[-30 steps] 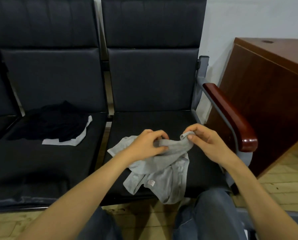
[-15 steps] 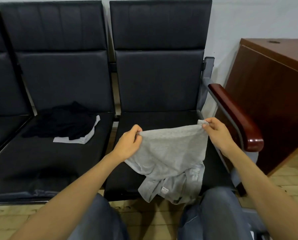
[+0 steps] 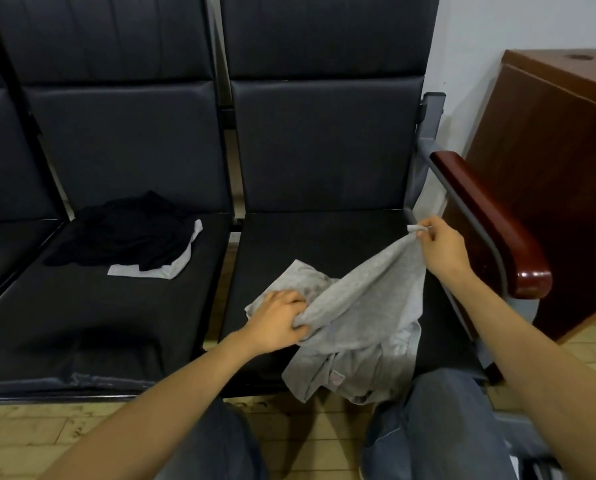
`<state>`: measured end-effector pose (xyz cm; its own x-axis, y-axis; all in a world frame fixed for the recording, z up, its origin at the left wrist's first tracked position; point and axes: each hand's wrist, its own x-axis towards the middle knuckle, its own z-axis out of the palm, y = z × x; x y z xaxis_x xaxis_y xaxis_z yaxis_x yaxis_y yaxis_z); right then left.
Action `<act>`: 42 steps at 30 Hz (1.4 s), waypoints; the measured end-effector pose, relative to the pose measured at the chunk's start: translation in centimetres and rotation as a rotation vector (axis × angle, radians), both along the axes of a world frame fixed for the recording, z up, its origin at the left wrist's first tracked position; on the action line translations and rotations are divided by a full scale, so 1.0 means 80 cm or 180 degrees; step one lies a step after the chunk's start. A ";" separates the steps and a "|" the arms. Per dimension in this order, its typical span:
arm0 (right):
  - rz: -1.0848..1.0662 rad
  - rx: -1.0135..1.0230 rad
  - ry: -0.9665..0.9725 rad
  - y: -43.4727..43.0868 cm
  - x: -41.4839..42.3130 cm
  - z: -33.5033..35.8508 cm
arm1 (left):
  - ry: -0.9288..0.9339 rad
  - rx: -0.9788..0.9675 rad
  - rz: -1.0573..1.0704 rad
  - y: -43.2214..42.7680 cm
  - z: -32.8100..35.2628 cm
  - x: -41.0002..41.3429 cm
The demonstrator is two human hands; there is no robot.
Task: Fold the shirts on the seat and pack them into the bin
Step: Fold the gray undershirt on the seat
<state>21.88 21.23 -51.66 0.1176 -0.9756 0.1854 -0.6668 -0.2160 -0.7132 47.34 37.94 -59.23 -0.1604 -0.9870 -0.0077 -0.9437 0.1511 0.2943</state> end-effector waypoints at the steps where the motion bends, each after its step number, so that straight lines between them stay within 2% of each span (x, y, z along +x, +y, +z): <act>1: 0.0002 -0.0038 0.0101 0.001 -0.003 -0.010 | -0.0058 -0.0030 -0.0117 0.005 -0.008 -0.008; 4: -0.0058 -0.0069 0.0234 0.004 -0.011 -0.027 | -0.0348 0.0075 -0.0279 0.021 -0.022 -0.020; 7: -0.0146 -0.0084 0.0179 0.006 -0.015 -0.027 | -0.0579 0.0524 0.0302 0.024 -0.019 -0.005; 10: -0.0108 -0.0190 0.0198 0.008 -0.015 -0.022 | -0.1079 0.0676 0.0700 0.022 0.000 0.019; 12: -0.0093 -0.0179 0.0179 0.011 -0.014 -0.016 | -0.1000 0.0633 0.0923 0.018 0.021 0.031; 15: -0.0176 0.0092 -0.0122 0.012 -0.012 -0.004 | -0.0437 0.0201 0.1436 0.004 0.068 0.050; 19: -0.0340 0.0526 -0.1060 -0.009 -0.007 0.019 | 0.0462 -0.0045 0.1910 -0.038 0.127 0.079; 22: -0.0370 0.0478 -0.1316 -0.046 0.005 0.042 | 0.1704 -0.0399 0.2224 -0.088 0.157 0.092; 23: -0.0381 0.0442 -0.1347 -0.064 0.011 0.049 | 0.1940 -0.0571 0.2296 -0.110 0.164 0.096; 25: -0.0371 0.0355 -0.1433 -0.106 0.027 0.060 | 0.2037 -0.0864 0.2389 -0.162 0.171 0.104; 28: -0.0155 0.0264 -0.1101 -0.168 0.054 0.066 | 0.1573 -0.0795 0.2038 -0.237 0.166 0.112; 31: 0.0542 0.0704 -0.0765 -0.193 0.084 0.040 | 0.1430 -0.0151 0.1509 -0.275 0.123 0.092; 33: 0.0701 0.0989 -0.0162 -0.188 0.098 0.005 | 0.1226 0.0269 0.1444 -0.274 0.070 0.076; 35: 0.0892 0.1074 0.0525 -0.168 0.106 -0.036 | 0.0845 0.0552 0.1573 -0.252 0.016 0.061; 37: 0.1018 0.1165 0.0863 -0.134 0.107 -0.073 | 0.0949 0.0405 0.1887 -0.213 -0.025 0.043; 39: 0.0950 0.1171 0.0884 -0.095 0.101 -0.101 | 0.1177 0.0166 0.2219 -0.172 -0.048 0.019; 42: 0.0684 0.0789 0.0840 -0.034 0.086 -0.124 | 0.1172 0.0143 0.2591 -0.123 -0.065 -0.008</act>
<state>28.74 18.54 -61.57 0.3353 -0.9350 -0.1157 -0.7922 -0.2133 -0.5717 46.72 28.10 -64.40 0.5898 -0.7961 -0.1355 -0.5981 -0.5433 0.5892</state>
